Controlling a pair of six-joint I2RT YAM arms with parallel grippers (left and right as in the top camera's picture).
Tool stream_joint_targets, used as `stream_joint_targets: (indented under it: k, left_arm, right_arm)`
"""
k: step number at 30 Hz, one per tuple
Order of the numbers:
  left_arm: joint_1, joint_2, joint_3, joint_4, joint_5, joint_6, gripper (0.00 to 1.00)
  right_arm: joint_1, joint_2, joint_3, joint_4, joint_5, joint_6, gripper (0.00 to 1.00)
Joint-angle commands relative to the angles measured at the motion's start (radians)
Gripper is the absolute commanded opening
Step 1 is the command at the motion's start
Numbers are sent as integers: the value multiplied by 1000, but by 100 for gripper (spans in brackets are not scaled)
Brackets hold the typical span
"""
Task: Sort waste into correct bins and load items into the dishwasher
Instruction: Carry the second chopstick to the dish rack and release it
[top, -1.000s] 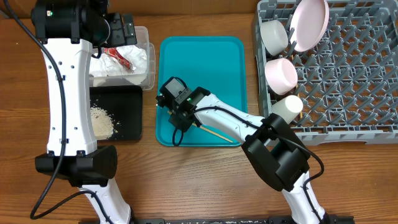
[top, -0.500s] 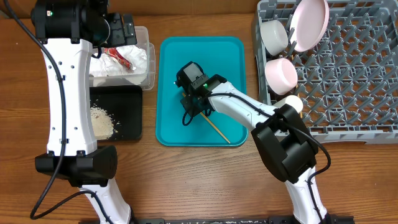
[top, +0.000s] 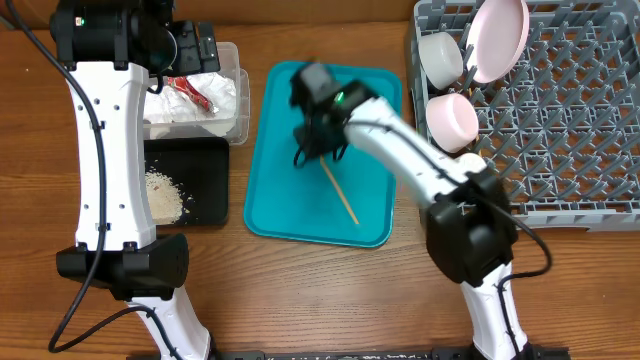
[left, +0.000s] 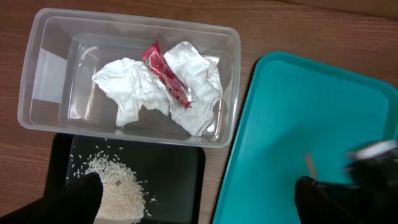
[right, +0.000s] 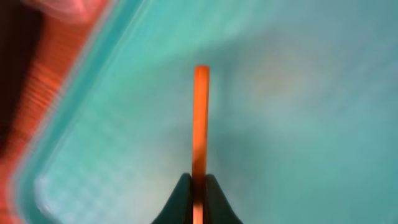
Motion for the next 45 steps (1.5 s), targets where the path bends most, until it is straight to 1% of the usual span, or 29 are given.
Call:
stream_joint_targets:
  k: [1, 3, 6, 10, 14, 20, 25, 28, 30, 31, 32, 34, 35, 38, 42, 45]
  left_arm:
    - [-3, -5, 16, 2, -9, -17, 100]
    - [-3, -4, 16, 2, -9, -17, 100]
    - [-3, -5, 16, 2, -9, -17, 100]
    - [-3, -4, 16, 2, -9, -17, 100]
    - [-3, -5, 16, 2, -9, -17, 100]
    - [-3, -5, 16, 2, -9, -17, 100]
    - [-3, -5, 16, 2, -9, -17, 100]
    - [-3, -5, 16, 2, -9, -17, 100]
    - [-3, -5, 16, 2, -9, -17, 100]
    - [-3, -5, 16, 2, -9, -17, 100]
    - [-3, -5, 16, 2, -9, -17, 100]
    - [-3, -5, 16, 2, -9, -17, 100]
    - [-3, -5, 16, 2, -9, -17, 100]
    - [-3, -5, 16, 2, -9, -17, 100]
    - [-3, -5, 16, 2, -9, -17, 100]
    - [-3, -5, 16, 2, -9, -17, 100]
  right_arm:
    - [-80, -95, 203, -93, -14, 12, 4]
    - [-138, -108, 316, -192, 0, 5, 4]
    - [-224, -121, 414, -298, 65, -3, 4]
    - [-362, -128, 431, -374, 151, -4, 4]
    - [-491, -127, 372, -389, 154, -56, 4]
    - [-634, -127, 234, -355, 119, -151, 4]
    - [-695, -127, 102, -277, 97, -166, 4]
    - [-701, -127, 64, -251, 97, -180, 4]
    - [-701, -127, 59, -249, 97, -212, 11]
    - [-701, -127, 59, -248, 98, -220, 20]
    - [-701, -127, 59, -246, 97, -227, 27]
    - [-701, -127, 59, -243, 97, -236, 39]
    - [-701, -127, 59, -243, 97, -236, 41]
    - [-701, -127, 62, -240, 85, -236, 43]
    - [-698, -130, 124, -259, -3, -235, 43]
    - [-689, -142, 201, -292, -91, -235, 49]
